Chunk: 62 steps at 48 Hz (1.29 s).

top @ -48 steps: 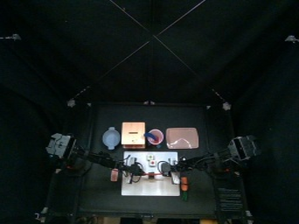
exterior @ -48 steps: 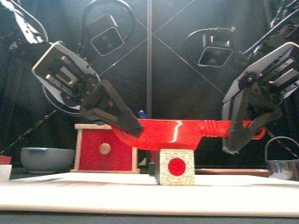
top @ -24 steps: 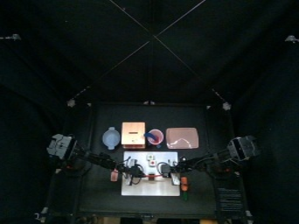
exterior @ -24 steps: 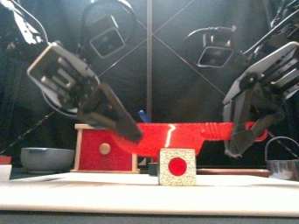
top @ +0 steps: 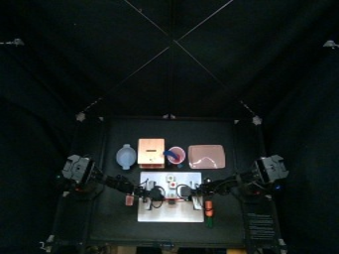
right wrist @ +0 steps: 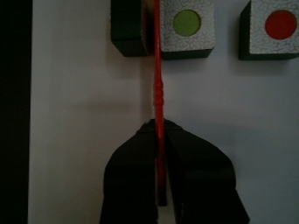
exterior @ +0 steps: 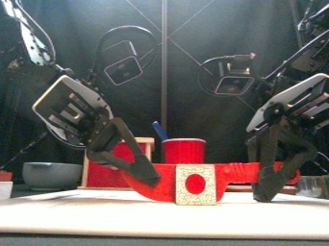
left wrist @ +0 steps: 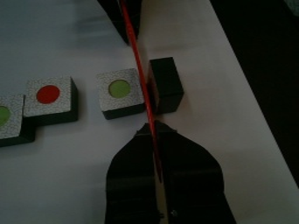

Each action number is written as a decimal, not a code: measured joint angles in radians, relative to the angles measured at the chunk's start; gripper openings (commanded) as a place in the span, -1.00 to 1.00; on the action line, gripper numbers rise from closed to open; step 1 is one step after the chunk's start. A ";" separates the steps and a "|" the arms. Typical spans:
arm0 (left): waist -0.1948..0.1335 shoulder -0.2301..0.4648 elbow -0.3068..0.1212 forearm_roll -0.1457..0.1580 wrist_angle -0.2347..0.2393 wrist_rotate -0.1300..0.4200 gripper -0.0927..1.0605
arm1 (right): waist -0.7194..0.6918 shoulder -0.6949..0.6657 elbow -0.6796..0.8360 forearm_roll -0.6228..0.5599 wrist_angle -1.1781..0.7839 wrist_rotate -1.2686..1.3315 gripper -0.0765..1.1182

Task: Cut the sushi into 4 pieces with the knife
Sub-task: Cut the sushi into 4 pieces

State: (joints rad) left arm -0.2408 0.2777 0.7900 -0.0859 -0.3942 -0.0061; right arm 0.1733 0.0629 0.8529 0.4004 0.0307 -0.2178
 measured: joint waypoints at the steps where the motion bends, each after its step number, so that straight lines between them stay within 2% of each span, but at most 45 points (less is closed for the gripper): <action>1: 0.002 -0.002 0.000 0.002 0.000 0.002 -0.43 | 0.000 0.000 0.002 -0.002 0.000 0.000 -0.63; 7: 0.021 -0.008 0.000 0.011 0.002 0.002 -0.43 | -0.008 -0.006 0.003 -0.009 0.000 0.000 -0.63; 12: 0.052 -0.015 0.002 0.026 0.002 0.002 -0.43 | -0.023 -0.017 0.009 -0.025 0.002 -0.002 -0.63; 19: 0.095 -0.026 0.000 0.060 0.011 0.005 -0.43 | -0.063 -0.034 0.015 -0.051 0.009 0.000 -0.63; 26: 0.110 -0.041 0.003 0.087 0.015 0.006 -0.43 | -0.075 -0.044 0.017 -0.057 0.014 -0.002 -0.63; 36: 0.109 -0.055 0.009 0.094 0.021 0.008 -0.37 | -0.075 -0.051 0.006 -0.058 0.028 0.000 -0.63; 41: 0.103 -0.071 0.012 0.100 0.031 0.009 -0.27 | -0.075 -0.058 -0.006 -0.058 0.040 0.000 -0.63; 62: 0.074 -0.140 0.000 0.107 0.110 0.014 0.38 | -0.058 -0.115 -0.015 -0.061 0.064 0.000 -0.63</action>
State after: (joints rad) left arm -0.1672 0.1381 0.7900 0.0215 -0.2838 0.0077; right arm 0.1150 -0.0522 0.8376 0.3390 0.0951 -0.2178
